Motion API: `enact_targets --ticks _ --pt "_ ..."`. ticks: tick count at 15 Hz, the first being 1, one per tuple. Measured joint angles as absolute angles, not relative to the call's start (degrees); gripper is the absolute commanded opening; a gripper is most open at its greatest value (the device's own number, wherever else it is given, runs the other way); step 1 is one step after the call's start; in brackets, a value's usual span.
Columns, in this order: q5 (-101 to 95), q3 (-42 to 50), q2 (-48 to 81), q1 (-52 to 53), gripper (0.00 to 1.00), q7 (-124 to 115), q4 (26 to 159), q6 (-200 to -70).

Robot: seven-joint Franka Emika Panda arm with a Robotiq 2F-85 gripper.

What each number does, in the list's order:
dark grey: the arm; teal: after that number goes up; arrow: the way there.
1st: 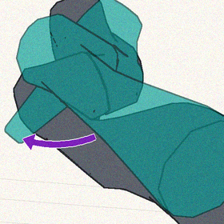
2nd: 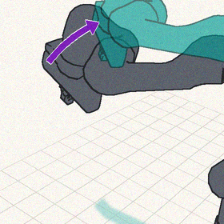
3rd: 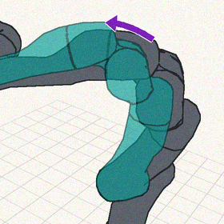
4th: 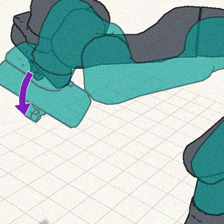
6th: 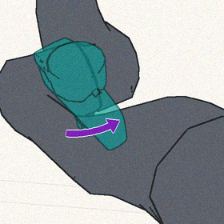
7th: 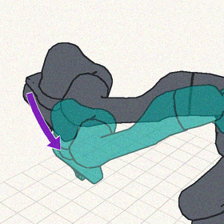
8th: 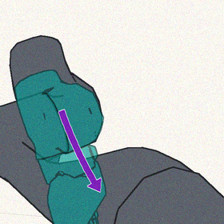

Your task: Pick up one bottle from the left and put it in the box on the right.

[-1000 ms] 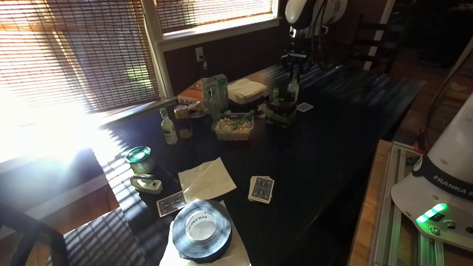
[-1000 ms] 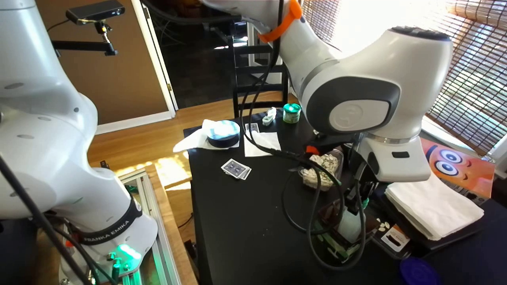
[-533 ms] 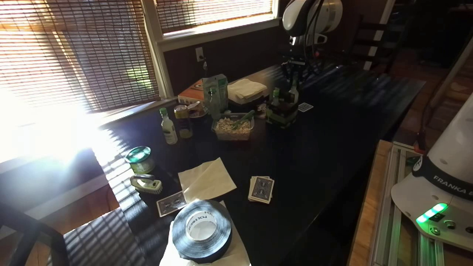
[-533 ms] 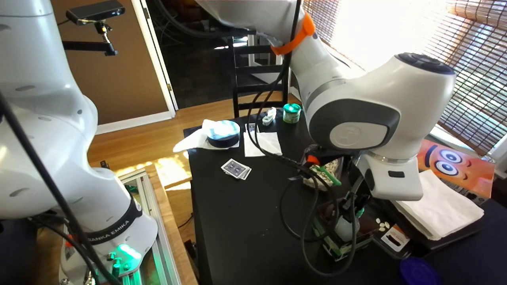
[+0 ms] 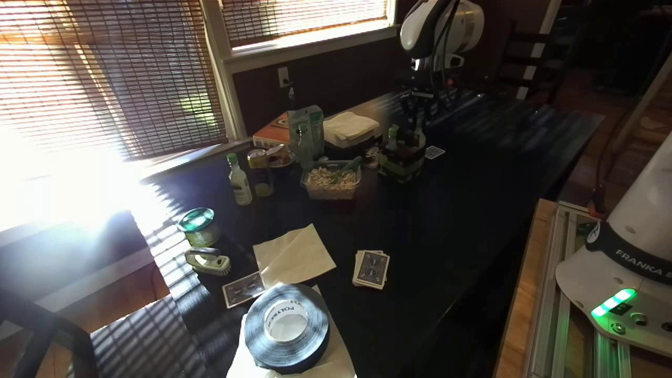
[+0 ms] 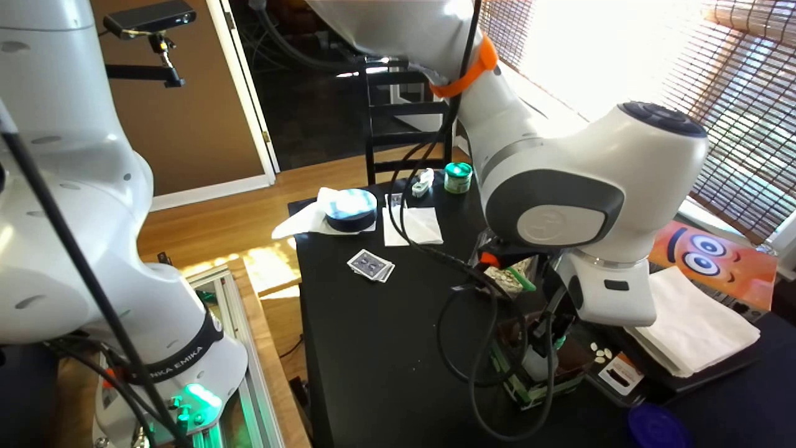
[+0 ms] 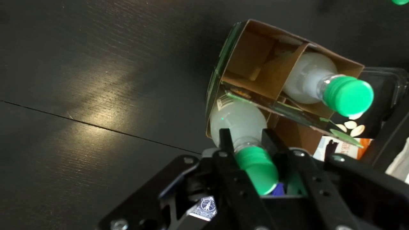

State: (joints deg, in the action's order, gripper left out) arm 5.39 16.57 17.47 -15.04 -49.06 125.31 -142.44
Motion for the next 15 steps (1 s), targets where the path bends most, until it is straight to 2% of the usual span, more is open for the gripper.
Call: enact_targets --ticks 5,6,7,13,14,15 --pt "7.0 16.5 21.8 -15.0 0.1 -49.1 124.5 -142.8" --pt "7.4 16.5 22.0 -15.0 0.54 -49.1 124.0 -142.9" --pt "7.8 16.5 22.3 -15.0 0.55 -49.1 123.8 -142.9" --pt "8.5 17.5 21.0 -14.9 0.95 -49.1 123.7 -142.8" --pt "8.4 18.0 20.0 -14.7 0.99 -49.1 124.0 -142.8" --pt "8.3 18.5 18.7 -14.6 1.0 -49.1 124.5 -142.8"
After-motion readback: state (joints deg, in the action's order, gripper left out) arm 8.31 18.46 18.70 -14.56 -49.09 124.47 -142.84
